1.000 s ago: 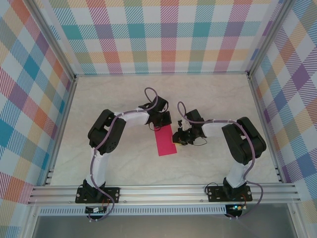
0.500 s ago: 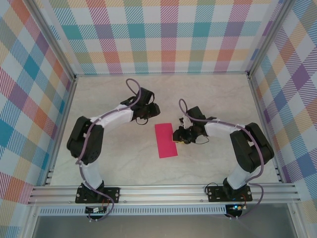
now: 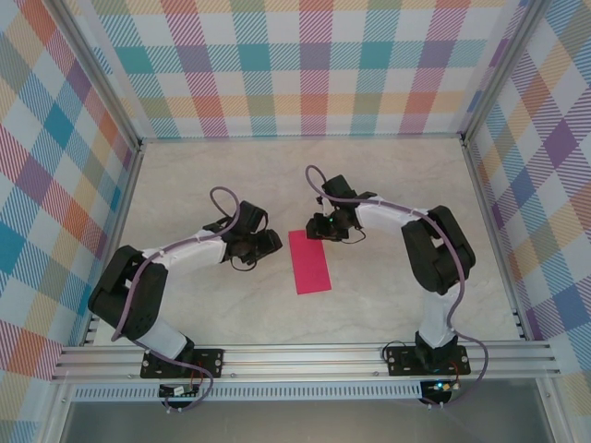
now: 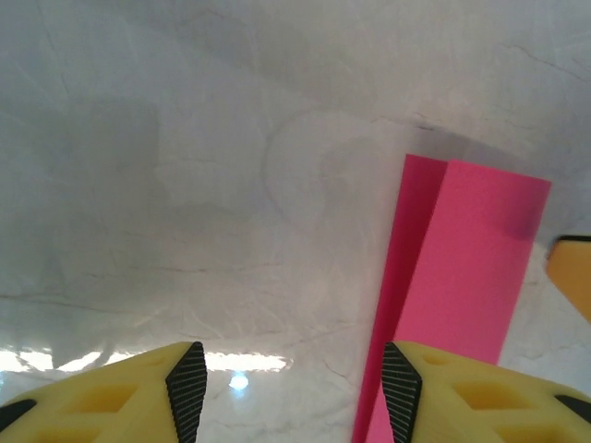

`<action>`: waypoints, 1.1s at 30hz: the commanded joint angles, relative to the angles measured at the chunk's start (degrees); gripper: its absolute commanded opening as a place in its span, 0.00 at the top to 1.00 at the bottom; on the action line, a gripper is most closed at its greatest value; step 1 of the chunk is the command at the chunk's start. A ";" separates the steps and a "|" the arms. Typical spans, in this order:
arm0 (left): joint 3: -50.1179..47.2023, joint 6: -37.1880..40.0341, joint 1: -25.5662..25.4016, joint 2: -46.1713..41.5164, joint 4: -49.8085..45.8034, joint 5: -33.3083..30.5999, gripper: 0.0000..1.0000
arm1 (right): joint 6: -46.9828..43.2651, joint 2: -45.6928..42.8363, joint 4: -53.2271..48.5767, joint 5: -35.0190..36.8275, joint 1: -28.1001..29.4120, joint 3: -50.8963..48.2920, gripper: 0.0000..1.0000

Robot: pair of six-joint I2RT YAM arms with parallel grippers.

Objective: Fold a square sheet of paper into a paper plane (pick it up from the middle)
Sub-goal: Pick up the paper from the center of the table.

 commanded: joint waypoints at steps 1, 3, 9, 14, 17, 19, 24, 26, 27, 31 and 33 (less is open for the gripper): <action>-1.91 -3.28 -0.83 -2.38 5.70 5.00 0.43 | -0.46 2.03 -2.02 -0.05 0.16 2.52 0.60; -3.18 -4.43 -1.52 -1.95 7.88 7.20 0.42 | 0.15 2.65 -1.82 -0.39 0.11 2.67 0.60; -6.49 -7.39 -4.27 0.52 14.91 12.66 0.37 | 2.03 2.46 0.19 -2.71 -0.27 1.44 0.58; -7.92 -9.71 -5.93 2.78 20.36 15.50 0.36 | 3.64 2.75 1.44 -5.07 -0.85 0.78 0.57; -8.36 -10.76 -6.71 4.18 22.12 16.63 0.37 | 4.71 2.64 2.46 -6.24 -1.50 -0.05 0.57; -8.48 -11.17 -7.16 5.13 22.76 17.37 0.37 | 5.23 2.80 2.82 -7.05 -1.94 -0.40 0.57; -8.81 -11.45 -8.13 5.34 22.51 17.95 0.37 | 6.43 2.91 4.16 -8.78 -2.91 -1.51 0.57; -8.68 -11.31 -8.48 5.10 21.69 17.72 0.36 | 6.89 2.45 5.22 -10.26 -3.31 -2.07 0.57; -8.75 -11.27 -8.60 5.05 21.40 17.61 0.36 | 7.02 1.97 5.85 -10.91 -3.44 -2.51 0.57; -8.63 -11.27 -8.83 5.38 21.78 17.83 0.37 | 6.68 -0.87 6.37 -11.37 -3.54 -2.86 0.57; -8.42 -11.42 -8.96 5.87 22.47 18.17 0.38 | 6.42 -1.23 5.94 -11.33 -3.61 -2.61 0.57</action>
